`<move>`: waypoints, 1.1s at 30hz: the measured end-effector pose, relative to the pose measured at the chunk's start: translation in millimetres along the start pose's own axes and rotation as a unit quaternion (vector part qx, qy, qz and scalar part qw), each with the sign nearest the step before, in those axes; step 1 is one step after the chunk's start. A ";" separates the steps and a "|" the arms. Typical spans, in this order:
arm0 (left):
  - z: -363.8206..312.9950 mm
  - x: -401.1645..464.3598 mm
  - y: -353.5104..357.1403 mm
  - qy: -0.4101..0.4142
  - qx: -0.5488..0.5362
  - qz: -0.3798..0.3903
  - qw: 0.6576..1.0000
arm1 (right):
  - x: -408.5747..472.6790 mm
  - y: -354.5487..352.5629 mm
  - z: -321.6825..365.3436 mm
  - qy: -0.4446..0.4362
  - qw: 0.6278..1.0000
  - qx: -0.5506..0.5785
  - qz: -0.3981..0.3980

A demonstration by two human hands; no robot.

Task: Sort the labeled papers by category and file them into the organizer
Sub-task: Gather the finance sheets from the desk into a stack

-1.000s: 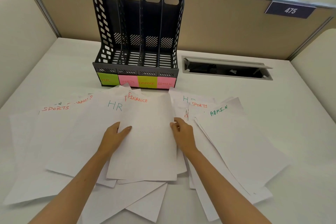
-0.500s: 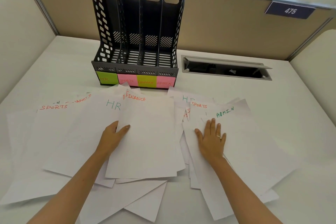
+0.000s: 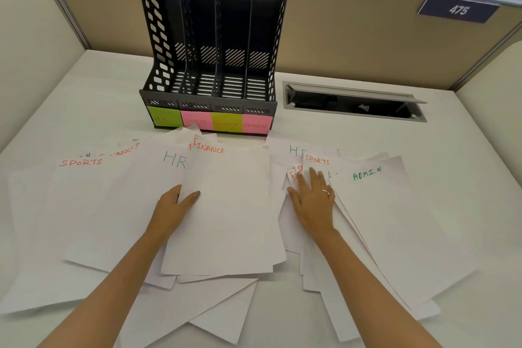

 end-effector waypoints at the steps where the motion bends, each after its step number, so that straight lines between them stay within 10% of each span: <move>1: 0.5 0.5 0.0 -0.002 0.000 0.000 1.000 | 4.4 -0.6 6.9 -0.016 1.000 -0.010 -0.015; 33: -4.0 -4.6 -1.9 -0.010 0.003 0.009 1.000 | 70.2 -60.9 53.2 0.050 0.998 0.041 -0.025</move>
Point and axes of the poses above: each hand's wrist, its own x-axis towards the middle knuckle, its own y-axis out of the palm, z = x × y, the point moved 2 cm from there along x, towards the middle knuckle, and after that the axes turned 10 degrees about -y, right-handed, at the moved point
